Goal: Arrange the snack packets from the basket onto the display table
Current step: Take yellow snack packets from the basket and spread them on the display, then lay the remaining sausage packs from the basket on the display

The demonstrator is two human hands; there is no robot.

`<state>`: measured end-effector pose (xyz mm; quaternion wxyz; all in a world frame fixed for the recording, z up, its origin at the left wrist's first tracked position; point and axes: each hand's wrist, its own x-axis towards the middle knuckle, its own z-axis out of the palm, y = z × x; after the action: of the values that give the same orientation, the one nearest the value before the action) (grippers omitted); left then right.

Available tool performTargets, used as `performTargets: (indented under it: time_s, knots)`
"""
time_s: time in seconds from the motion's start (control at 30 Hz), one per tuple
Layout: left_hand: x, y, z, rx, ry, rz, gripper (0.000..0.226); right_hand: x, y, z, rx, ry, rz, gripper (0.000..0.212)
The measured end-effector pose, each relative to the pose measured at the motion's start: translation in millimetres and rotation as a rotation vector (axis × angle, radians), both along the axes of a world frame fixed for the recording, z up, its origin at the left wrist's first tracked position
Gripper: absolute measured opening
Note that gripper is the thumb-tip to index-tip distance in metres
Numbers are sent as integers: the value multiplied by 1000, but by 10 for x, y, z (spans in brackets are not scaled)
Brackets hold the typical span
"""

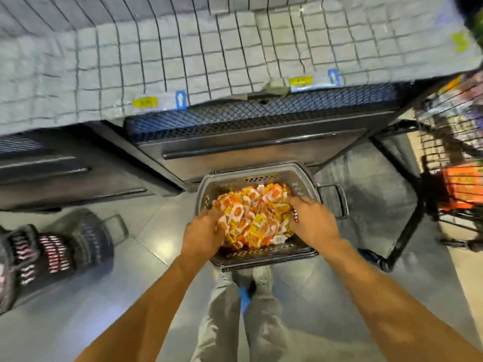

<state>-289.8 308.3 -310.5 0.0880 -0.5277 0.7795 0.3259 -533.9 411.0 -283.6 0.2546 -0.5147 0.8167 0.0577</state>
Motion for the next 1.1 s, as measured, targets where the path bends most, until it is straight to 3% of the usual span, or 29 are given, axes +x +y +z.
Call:
performTargets:
  time_s: [0.2,0.5,0.73,1.1]
  knots:
    - [206,157,1294,-185,-5,34,31,252,-105,1271,-82,139,218,41]
    - [994,394,2108,-409,-44,361,33,1068,-680,2010,-283,91,692,43]
    - [2265,687,2383,-504,-81,657,30,2429,-1144,2333,-407,54,1025,44]
    - [4581,1035,2543,-495,-228,1005,21,5229,-1672,2480,-487,48,1434,41]
